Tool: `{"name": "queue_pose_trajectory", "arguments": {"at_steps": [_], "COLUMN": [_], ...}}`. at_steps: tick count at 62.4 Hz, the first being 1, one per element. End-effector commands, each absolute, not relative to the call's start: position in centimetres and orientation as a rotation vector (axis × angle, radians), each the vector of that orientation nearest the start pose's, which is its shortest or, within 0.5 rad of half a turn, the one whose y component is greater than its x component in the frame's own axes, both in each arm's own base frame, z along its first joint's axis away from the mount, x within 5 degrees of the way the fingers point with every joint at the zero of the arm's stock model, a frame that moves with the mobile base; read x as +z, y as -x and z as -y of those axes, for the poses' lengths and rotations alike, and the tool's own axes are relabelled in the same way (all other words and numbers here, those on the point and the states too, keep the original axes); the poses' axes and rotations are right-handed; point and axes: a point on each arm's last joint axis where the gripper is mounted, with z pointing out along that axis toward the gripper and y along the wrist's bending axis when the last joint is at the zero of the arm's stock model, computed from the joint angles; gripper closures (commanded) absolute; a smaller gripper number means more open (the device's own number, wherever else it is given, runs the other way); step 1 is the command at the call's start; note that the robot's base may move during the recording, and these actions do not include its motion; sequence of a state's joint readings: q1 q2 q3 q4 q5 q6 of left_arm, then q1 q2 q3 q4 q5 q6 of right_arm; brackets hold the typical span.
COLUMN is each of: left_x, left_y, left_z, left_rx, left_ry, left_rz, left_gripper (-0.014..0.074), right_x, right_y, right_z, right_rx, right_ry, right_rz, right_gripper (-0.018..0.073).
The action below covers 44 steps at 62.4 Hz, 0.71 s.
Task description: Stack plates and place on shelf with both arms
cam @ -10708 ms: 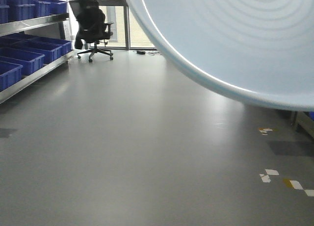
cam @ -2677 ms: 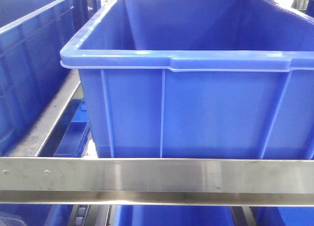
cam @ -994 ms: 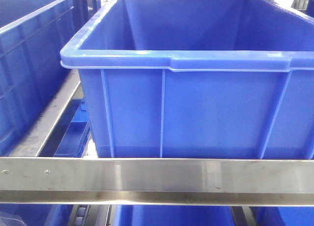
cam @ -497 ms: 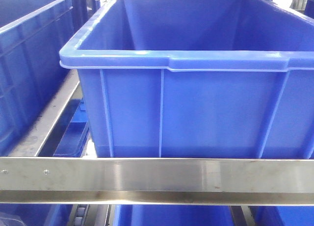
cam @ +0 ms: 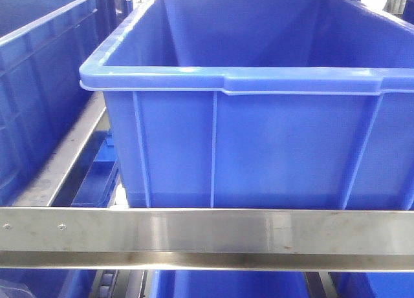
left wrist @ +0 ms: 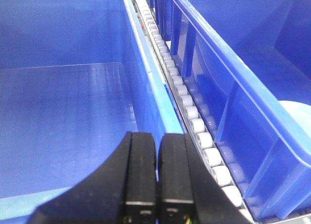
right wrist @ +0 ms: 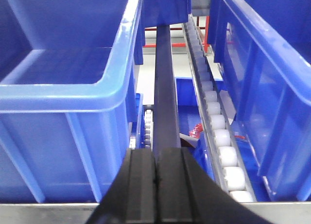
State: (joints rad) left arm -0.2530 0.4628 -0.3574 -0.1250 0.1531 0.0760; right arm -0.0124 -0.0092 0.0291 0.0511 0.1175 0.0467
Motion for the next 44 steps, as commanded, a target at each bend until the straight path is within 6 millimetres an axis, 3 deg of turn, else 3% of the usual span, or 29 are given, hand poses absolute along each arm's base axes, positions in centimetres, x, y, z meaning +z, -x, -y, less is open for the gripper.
{"name": "queue_pose_trajectory", "arguments": {"at_steps": [1,44], "left_x": [30.35,30.35], "left_y": [-10.35,-10.35], "left_z": [2.76,2.76], "left_rx": [-0.244,-0.244], "left_ry": [-0.167,-0.167], "left_rz": [-1.625,-1.625], "left_gripper": [0.0512,0.0512], "right_x": [20.90,20.82], "right_y": [-5.40,-5.42], "right_z": [0.09,0.08], "right_rx": [0.065,0.065], "right_ry": [-0.084,-0.084], "right_rz": [-1.479,-1.490], "right_gripper": [0.0503,0.0503]}}
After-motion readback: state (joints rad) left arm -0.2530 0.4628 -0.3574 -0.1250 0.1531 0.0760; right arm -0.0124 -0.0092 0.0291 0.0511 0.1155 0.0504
